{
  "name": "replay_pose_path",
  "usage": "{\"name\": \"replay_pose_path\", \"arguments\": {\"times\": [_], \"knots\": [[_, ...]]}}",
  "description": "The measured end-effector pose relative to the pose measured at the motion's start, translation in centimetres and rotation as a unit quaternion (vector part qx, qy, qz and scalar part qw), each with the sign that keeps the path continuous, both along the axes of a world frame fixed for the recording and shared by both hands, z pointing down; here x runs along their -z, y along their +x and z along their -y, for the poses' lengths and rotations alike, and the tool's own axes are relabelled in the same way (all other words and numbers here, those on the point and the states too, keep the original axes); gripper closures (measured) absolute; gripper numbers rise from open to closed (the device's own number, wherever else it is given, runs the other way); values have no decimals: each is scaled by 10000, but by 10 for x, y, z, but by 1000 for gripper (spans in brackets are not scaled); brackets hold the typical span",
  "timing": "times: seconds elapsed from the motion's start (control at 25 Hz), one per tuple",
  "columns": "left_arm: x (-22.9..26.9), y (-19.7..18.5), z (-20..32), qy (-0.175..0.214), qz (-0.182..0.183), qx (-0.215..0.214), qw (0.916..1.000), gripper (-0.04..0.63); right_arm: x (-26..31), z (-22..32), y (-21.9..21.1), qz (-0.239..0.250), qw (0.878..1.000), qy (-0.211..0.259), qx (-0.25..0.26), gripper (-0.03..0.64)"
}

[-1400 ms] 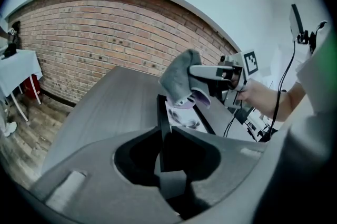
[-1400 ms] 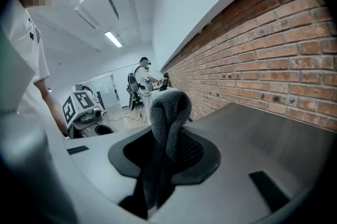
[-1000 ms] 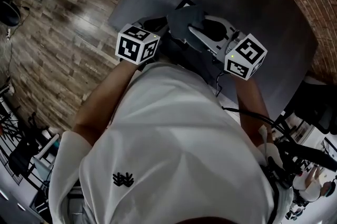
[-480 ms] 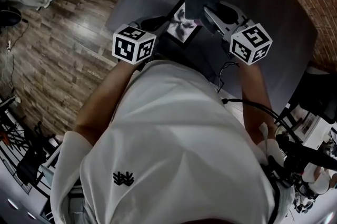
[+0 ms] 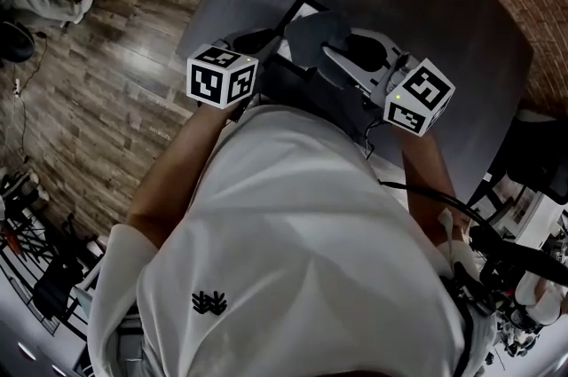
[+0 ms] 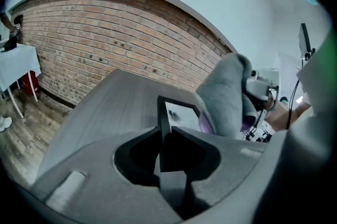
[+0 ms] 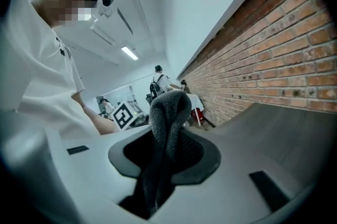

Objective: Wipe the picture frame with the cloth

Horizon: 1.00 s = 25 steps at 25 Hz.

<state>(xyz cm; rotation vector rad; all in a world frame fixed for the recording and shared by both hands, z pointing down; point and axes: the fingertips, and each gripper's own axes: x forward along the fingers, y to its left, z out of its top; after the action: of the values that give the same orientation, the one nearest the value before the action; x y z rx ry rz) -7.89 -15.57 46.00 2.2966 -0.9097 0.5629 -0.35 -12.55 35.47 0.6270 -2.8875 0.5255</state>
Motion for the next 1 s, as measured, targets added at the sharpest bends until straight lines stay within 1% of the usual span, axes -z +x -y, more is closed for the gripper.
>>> {"name": "replay_pose_path", "arguments": {"times": [0.12,0.2,0.24,0.36,0.52,0.68,0.76,0.84,0.92,1.0], "knots": [[1,-3,5,-1,-18,49,10000,522,-6,-24,-15,160,9985,-233,469,508],[3,-3,6,16,-42,56,10000,522,-16,-28,-14,106,9980,-337,530,508],[3,-2,6,18,-61,52,10000,522,-22,-24,-9,28,9984,-360,430,508],[5,0,6,30,-106,17,9999,522,-31,0,14,-159,9992,-333,-125,508],[6,1,5,47,-139,-10,9999,522,-28,33,45,-333,9964,-124,-764,508],[3,4,1,24,-162,-18,9999,522,-23,48,72,-425,9917,43,-1212,508],[3,1,2,-6,-180,35,9998,522,-17,50,75,-355,9910,113,-1285,508],[2,-4,4,-42,-206,110,9997,522,-9,42,68,-213,9936,176,-1092,508],[2,-9,8,-66,-228,189,9995,522,-3,25,53,-75,9977,223,-631,508],[2,-14,12,-71,-258,275,9993,522,0,1,36,58,9998,206,-53,508]]}}
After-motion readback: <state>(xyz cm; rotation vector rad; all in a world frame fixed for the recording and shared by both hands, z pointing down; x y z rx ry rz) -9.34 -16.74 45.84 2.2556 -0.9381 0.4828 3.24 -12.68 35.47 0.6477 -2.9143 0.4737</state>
